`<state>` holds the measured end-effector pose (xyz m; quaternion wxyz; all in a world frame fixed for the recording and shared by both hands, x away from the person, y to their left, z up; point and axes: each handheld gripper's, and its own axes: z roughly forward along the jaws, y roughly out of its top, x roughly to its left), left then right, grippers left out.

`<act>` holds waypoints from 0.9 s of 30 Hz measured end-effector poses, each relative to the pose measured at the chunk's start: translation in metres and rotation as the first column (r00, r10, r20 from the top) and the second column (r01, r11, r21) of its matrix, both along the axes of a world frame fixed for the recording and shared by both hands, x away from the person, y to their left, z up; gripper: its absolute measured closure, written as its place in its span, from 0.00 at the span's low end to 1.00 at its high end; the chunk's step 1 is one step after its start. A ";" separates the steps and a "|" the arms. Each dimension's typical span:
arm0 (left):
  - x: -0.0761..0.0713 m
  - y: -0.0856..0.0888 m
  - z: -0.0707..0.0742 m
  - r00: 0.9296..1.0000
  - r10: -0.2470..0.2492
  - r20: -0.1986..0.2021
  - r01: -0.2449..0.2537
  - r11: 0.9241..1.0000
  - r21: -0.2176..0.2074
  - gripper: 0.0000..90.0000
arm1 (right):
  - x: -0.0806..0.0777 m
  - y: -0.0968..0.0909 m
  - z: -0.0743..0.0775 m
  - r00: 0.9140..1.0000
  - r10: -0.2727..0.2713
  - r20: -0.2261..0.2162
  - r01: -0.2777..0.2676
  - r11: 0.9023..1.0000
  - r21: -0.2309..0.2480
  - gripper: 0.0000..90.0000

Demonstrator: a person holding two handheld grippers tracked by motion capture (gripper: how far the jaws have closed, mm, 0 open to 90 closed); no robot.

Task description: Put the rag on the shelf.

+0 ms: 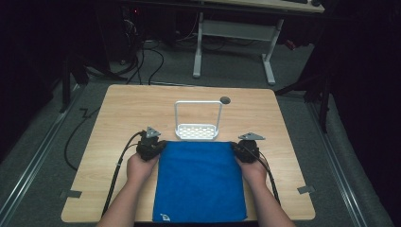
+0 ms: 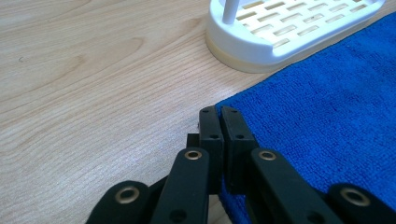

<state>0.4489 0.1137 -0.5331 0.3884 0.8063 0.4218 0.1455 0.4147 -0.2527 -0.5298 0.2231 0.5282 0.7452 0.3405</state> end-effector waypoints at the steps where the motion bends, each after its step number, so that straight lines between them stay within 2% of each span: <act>1: 0.000 0.000 0.000 1.000 -0.001 -0.001 0.001 1.000 0.000 0.98 | -0.002 0.000 0.001 1.000 0.006 0.013 -0.006 1.000 0.009 0.98; 2: -0.001 0.000 0.001 1.000 -0.002 0.007 0.002 1.000 0.002 0.98 | -0.006 -0.001 0.006 0.999 0.018 0.050 -0.020 0.999 0.038 0.98; 3: -0.003 0.000 0.002 0.999 -0.008 0.036 0.007 1.000 0.007 0.98 | -0.009 -0.001 0.009 0.997 0.022 0.073 -0.025 0.999 0.037 0.98; 4: -0.003 0.000 0.002 0.999 -0.008 0.036 0.007 1.000 0.007 0.98 | -0.011 -0.001 0.011 0.996 0.024 0.092 -0.027 0.999 0.034 0.98; 5: -0.008 0.002 0.004 0.999 -0.003 0.051 0.004 1.000 -0.020 0.98 | -0.015 -0.002 0.013 0.993 0.025 0.119 -0.029 0.999 0.032 0.98; 6: -0.008 0.002 0.004 0.999 -0.003 0.051 0.004 1.000 -0.020 0.99 | -0.015 -0.002 0.013 0.993 0.025 0.119 -0.029 0.999 0.032 0.98; 8: -0.014 0.004 0.006 0.998 0.014 0.067 -0.010 0.999 -0.052 0.99 | -0.024 -0.004 0.015 0.987 0.029 0.160 -0.038 0.998 0.057 0.98; 10: -0.016 0.004 0.006 0.997 0.016 0.074 -0.012 0.999 -0.051 0.99 | -0.026 -0.004 0.015 0.987 0.030 0.160 -0.040 0.997 0.060 0.98; 11: -0.022 0.004 0.009 0.995 0.014 0.102 -0.010 0.999 -0.042 0.99 | -0.027 -0.005 0.015 0.987 0.031 0.157 -0.041 0.997 0.062 0.98; 12: -0.024 0.004 0.011 0.993 0.012 0.114 -0.008 0.999 -0.039 0.99 | -0.029 -0.009 0.016 0.986 0.021 0.168 -0.036 0.996 0.087 0.98; 13: -0.029 0.004 0.015 0.991 0.013 0.133 -0.006 0.999 -0.051 0.99 | -0.033 -0.011 0.018 0.983 0.012 0.182 -0.029 0.995 0.096 0.98; 14: -0.029 0.004 0.015 0.991 0.013 0.133 -0.006 0.999 -0.051 0.99 | -0.033 -0.011 0.018 0.983 0.012 0.182 -0.029 0.995 0.096 0.98; 15: -0.034 0.004 0.022 0.986 0.021 0.166 -0.010 0.998 -0.065 0.99 | -0.036 -0.012 0.022 0.979 0.010 0.204 -0.031 0.994 0.101 0.98; 16: -0.034 0.004 0.022 0.986 0.021 0.166 -0.010 0.998 -0.065 0.99 | -0.036 -0.012 0.022 0.979 0.010 0.204 -0.031 0.994 0.101 0.98; 17: -0.037 0.004 0.025 0.982 0.028 0.185 -0.014 0.997 -0.078 0.99 | -0.037 -0.012 0.024 0.976 0.005 0.217 -0.029 0.994 0.105 0.98; 19: -0.042 0.005 0.030 0.977 0.039 0.212 -0.020 0.996 -0.090 0.99 | -0.042 -0.012 0.032 0.967 0.001 0.254 -0.031 0.993 0.112 0.98; 21: -0.045 0.007 0.034 0.972 0.049 0.229 -0.025 0.994 -0.106 0.99 | -0.048 -0.011 0.040 0.957 -0.001 0.290 -0.033 0.993 0.112 0.98; 24: -0.047 0.010 0.038 0.969 0.057 0.240 -0.028 0.992 -0.123 0.99 | -0.051 -0.010 0.044 0.953 -0.005 0.302 -0.032 0.992 0.119 0.98; 27: -0.051 0.013 0.045 0.960 0.072 0.272 -0.032 0.988 -0.150 0.99 | -0.057 -0.008 0.052 0.943 -0.002 0.332 -0.041 0.992 0.123 0.98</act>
